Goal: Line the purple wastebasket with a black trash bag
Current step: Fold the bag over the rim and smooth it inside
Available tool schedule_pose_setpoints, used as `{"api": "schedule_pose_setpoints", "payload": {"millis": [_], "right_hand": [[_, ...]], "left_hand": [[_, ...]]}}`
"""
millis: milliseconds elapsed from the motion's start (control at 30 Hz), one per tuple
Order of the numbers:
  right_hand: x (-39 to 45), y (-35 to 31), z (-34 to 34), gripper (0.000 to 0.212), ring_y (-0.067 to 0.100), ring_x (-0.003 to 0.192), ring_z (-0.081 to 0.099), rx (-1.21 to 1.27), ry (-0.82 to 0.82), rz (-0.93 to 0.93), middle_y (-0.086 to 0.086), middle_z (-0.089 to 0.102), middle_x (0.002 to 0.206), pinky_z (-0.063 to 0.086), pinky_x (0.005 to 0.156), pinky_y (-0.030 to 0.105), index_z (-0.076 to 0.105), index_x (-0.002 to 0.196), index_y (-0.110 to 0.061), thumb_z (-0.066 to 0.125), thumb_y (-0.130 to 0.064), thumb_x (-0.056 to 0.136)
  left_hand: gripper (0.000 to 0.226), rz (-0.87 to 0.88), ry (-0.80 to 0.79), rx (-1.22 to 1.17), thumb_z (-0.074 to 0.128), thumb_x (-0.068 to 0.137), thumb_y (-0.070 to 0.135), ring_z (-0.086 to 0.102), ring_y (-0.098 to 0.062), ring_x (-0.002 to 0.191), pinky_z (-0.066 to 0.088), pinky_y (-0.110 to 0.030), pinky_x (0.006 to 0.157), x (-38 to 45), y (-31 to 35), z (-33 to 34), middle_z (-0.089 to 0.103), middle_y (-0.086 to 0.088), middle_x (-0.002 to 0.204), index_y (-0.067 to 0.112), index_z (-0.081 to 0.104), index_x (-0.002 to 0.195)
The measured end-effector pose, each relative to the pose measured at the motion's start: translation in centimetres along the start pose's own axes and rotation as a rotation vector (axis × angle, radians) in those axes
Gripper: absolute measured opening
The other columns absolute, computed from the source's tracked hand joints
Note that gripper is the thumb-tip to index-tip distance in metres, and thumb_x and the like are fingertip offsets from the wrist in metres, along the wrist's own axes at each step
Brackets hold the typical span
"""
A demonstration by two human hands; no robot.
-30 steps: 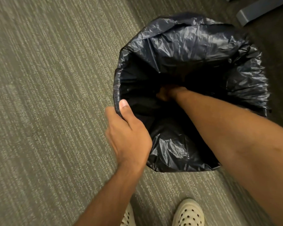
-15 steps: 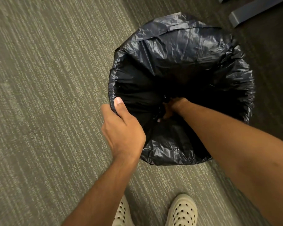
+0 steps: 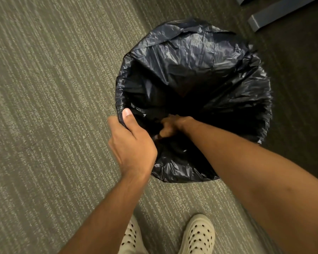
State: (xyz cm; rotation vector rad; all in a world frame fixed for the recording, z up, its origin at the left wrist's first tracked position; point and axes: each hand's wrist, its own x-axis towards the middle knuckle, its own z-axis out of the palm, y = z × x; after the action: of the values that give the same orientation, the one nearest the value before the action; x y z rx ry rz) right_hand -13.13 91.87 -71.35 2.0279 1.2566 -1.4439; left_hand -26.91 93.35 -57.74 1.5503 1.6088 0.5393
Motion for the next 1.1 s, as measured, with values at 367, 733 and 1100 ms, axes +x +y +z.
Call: {"api": "schedule_pose_setpoints", "payload": {"millis": [367, 733, 1100], "right_hand": [[-2.7, 3.6, -0.2, 0.066, 0.035, 0.123, 0.054, -0.145, 0.211, 0.137, 0.015, 0.054, 0.137, 0.046, 0.096, 0.039, 0.053, 0.134, -0.016, 0.064, -0.053, 0.081], [-5.2, 2.8, -2.8, 0.059, 0.034, 0.121, 0.054, -0.085, 0.239, 0.091, 0.011, 0.053, 0.135, 0.045, 0.096, 0.040, 0.052, 0.134, -0.019, 0.062, -0.048, 0.084], [-18.7, 6.2, -13.9, 0.021, 0.009, 0.073, 0.059, 0.467, 1.337, -0.096, -0.010, 0.063, 0.073, 0.052, 0.072, 0.032, 0.069, 0.091, -0.024, 0.058, -0.041, 0.084]], "left_hand": [[0.031, -0.025, -0.012, -0.014, 0.031, 0.104, 0.041, 0.041, -0.007, 0.050, 0.036, -0.030, 0.055, 0.0, 0.1, 0.0, 0.042, 0.008, 0.062, 0.016, 0.043, 0.089], [0.030, -0.033, -0.073, 0.052, 0.030, 0.103, 0.044, 0.045, -0.008, 0.057, 0.040, -0.028, 0.056, 0.0, 0.2, -0.5, 0.045, 0.006, 0.069, 0.019, 0.041, 0.093], [0.036, 0.471, -0.260, 0.299, 0.048, 0.100, 0.032, 0.050, -0.016, 0.116, 0.045, -0.041, 0.103, 9.3, 8.7, -1.8, 0.048, -0.004, 0.126, 0.019, 0.049, 0.134]]}}
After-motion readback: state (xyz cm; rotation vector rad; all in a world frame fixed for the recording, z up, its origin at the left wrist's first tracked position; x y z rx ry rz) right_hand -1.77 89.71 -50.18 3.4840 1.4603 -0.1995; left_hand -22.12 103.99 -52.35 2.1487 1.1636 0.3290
